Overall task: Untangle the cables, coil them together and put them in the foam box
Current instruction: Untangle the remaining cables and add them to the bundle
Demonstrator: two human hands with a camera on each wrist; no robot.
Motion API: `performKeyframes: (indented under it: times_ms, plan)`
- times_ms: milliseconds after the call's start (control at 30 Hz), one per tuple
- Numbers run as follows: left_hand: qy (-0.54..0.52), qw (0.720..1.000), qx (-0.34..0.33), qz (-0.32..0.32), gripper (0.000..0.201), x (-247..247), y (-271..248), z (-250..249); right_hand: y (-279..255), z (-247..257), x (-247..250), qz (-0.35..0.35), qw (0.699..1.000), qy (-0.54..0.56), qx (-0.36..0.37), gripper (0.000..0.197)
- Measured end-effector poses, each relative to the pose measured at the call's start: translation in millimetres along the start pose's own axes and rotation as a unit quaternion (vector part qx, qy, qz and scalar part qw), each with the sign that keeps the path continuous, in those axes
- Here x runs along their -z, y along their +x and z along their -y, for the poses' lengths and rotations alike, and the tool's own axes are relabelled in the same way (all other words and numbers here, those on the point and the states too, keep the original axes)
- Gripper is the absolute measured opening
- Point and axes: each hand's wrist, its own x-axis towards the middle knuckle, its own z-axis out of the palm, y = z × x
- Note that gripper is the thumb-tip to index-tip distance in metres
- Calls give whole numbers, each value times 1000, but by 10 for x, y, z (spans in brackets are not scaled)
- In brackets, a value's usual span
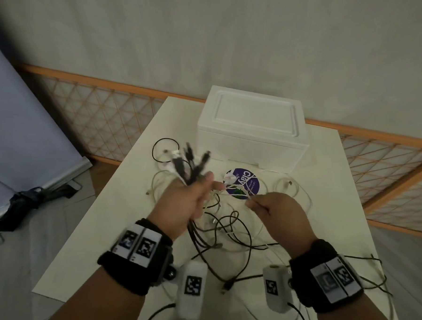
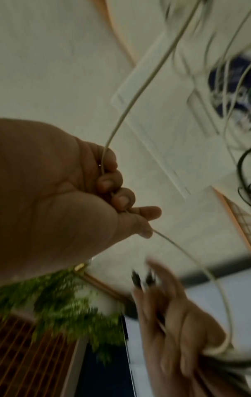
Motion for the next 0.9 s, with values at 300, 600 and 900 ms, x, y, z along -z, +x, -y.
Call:
performKeyframes:
  times_ms: [300,600,900]
  plan:
    - [283,957,-27,57,14,4,-100,80,31,332,-3,52,983,91,148,26]
    - [-14,977,29,-212,40,824,-129,-17,-148,-492,74,-9,974,146,-172,18]
    - [-120,969,34,-212,29,955,-192,16,-292,-797,-175,3,970,23,-241,32]
